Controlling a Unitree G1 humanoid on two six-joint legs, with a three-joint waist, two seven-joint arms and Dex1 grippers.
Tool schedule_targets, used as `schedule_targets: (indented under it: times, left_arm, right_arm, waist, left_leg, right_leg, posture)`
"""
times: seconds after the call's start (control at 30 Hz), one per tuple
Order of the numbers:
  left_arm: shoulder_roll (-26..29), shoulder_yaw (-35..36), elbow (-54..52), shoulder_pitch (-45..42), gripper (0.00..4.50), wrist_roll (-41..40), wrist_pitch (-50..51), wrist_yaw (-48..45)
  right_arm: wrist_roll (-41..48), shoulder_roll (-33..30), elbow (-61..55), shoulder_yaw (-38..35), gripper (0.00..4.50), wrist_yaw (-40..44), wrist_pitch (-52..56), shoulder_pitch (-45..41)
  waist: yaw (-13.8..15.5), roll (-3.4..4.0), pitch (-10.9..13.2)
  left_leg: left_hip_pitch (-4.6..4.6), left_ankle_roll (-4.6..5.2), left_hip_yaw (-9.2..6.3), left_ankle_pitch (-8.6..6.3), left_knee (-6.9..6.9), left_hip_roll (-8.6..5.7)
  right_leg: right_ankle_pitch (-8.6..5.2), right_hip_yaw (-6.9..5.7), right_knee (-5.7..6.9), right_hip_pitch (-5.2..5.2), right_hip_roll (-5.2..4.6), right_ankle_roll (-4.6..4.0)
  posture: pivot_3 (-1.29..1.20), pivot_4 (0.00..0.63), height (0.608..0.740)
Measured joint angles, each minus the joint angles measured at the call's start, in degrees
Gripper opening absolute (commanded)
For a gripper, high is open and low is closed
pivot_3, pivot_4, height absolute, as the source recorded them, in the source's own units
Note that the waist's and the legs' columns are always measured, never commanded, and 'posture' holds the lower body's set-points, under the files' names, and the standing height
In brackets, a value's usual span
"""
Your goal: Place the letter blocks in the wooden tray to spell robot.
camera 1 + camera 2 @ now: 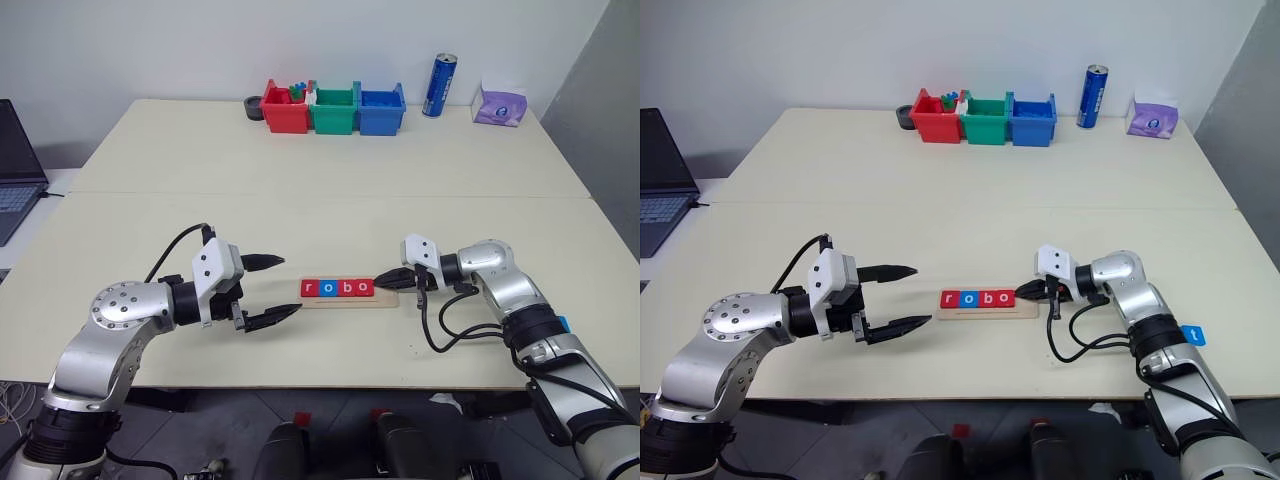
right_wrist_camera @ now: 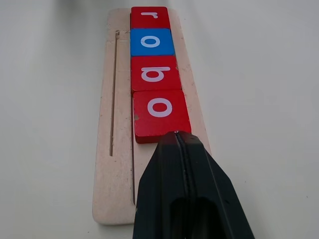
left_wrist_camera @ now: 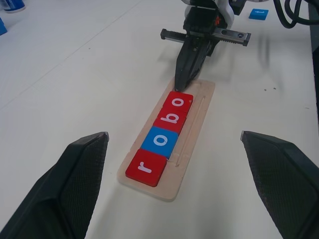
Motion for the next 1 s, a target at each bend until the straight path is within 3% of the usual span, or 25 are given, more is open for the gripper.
schedule_targets:
  times: [0.3,0.43,0.57,0.9,1.0]
  left_arm:
    - [0.0,0.0,0.2,-0.7,4.50,0.3,-0.1,0.0]
    - [-0.2,-0.5,0.1,-1.0,4.50,0.3,-0.1,-0.1]
    - [-1.9,-3.0,-0.6,-2.0,4.50,0.3,0.2,0.0]
    - [-15.5,-13.3,2.8,-10.8,4.50,2.4,-1.0,3.7]
    - [-20.6,-16.3,6.4,-14.0,4.50,4.4,-2.5,4.8]
  right_arm:
    - [1.4,-0.6,-4.8,-0.2,0.02,-0.5,2.8,1.3]
    - [3.8,-5.6,-12.9,-2.3,0.02,-0.1,9.2,3.8]
    - [8.4,-11.9,-27.5,-8.2,0.95,-2.1,20.8,8.7]
    - [9.6,-16.4,-53.4,-26.0,4.49,-25.0,47.4,32.5]
    - [8.3,-15.9,-57.3,-30.3,4.49,-31.2,52.3,38.5]
  waist:
    - [0.0,0.00,0.0]
    - [0.2,0.03,0.0]
    - [0.4,0.03,0.0]
    - [0.8,0.03,0.0]
    - [0.6,0.04,0.0]
  left_leg:
    - [0.00,0.00,-0.01,0.00,0.00,0.01]
    - [-0.04,0.00,-0.05,0.00,0.00,0.01]
    - [-0.11,0.00,-0.07,0.00,0.02,-0.02]
    - [-0.19,-0.01,-0.02,0.01,0.12,-0.19]
    - [-0.16,-0.01,-0.01,0.01,0.11,-0.25]
  right_leg:
    - [0.00,0.00,0.00,0.00,0.00,0.00]
    - [0.00,-0.04,0.00,0.00,-0.10,0.01]
    - [0.00,-0.05,-0.03,0.01,-0.21,0.06]
    - [-0.05,0.01,-0.05,0.02,-0.16,0.32]
    - [-0.10,0.03,-0.06,0.04,-0.09,0.41]
  posture:
    - [0.00,0.150,0.740]
    - [0.00,0.150,0.740]
    - [0.00,0.150,0.740]
    - [0.00,0.150,0.740]
    - [0.00,0.150,0.740]
